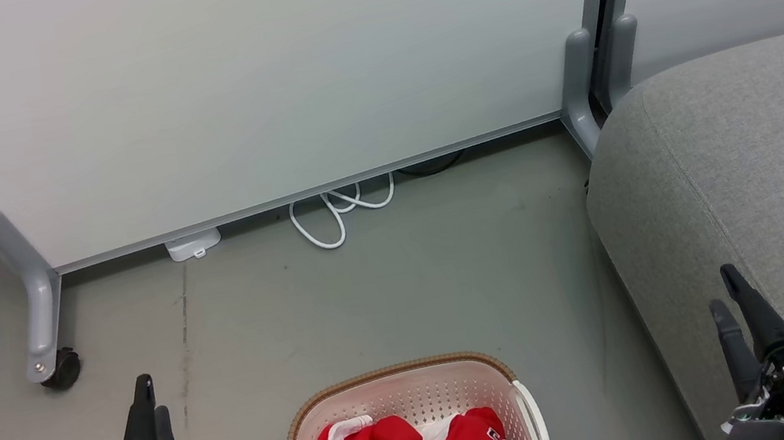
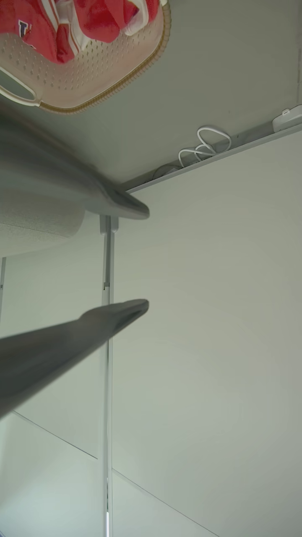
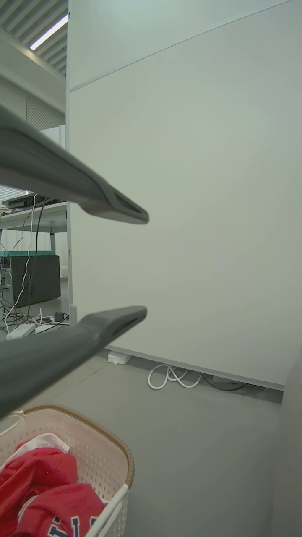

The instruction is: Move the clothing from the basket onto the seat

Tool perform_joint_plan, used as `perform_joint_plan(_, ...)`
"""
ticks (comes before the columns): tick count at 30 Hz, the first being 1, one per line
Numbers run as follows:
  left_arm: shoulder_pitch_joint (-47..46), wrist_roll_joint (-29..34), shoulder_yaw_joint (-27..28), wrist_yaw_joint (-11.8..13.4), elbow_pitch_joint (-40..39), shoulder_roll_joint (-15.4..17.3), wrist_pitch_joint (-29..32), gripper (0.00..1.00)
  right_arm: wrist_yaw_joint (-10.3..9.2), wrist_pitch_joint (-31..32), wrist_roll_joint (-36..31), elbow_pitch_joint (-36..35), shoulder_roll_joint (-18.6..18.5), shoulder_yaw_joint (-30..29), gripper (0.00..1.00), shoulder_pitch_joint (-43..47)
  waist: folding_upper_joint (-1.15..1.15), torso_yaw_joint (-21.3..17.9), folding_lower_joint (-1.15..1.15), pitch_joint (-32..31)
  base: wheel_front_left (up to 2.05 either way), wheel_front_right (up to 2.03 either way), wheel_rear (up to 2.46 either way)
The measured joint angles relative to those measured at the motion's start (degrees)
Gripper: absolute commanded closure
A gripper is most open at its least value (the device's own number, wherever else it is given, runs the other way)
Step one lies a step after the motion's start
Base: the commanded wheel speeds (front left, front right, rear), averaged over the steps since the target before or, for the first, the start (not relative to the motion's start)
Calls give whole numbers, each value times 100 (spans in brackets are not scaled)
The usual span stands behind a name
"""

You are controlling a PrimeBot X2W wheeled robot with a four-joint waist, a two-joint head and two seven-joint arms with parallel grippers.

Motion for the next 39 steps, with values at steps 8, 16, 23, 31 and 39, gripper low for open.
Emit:
perform_joint_plan(8, -4, 655, -125, 119, -107, 3, -205, 0, 0, -202, -770, 47, -1, 92, 0, -79, 0, 7, 0, 1, 0, 0, 0)
perform_joint_plan(16, -5, 1561, -323, 221, -182, 5, -403, 0, 0, -400, -1707, 57, -2, 192, 0, -96, 0, 17, 0, 3, 0, 0, 0)
perform_joint_plan(23, -29, 2379, -469, 278, -190, 8, -550, 0, 1, -553, -2501, 65, -3, 250, 0, -174, 0, 22, 0, 11, 0, 0, 0)
perform_joint_plan(31, -41, 3289, -580, 300, -203, 10, -708, 0, 1, -708, -3184, 82, -8, 336, 0, -207, 0, 28, 0, 21, 0, 0, 0)
perform_joint_plan(39, -46, 3968, -680, 300, -204, 15, -860, 0, 2, -858, -3785, 109, -10, 403, 0, -237, 0, 38, 0, 26, 0, 0, 0)
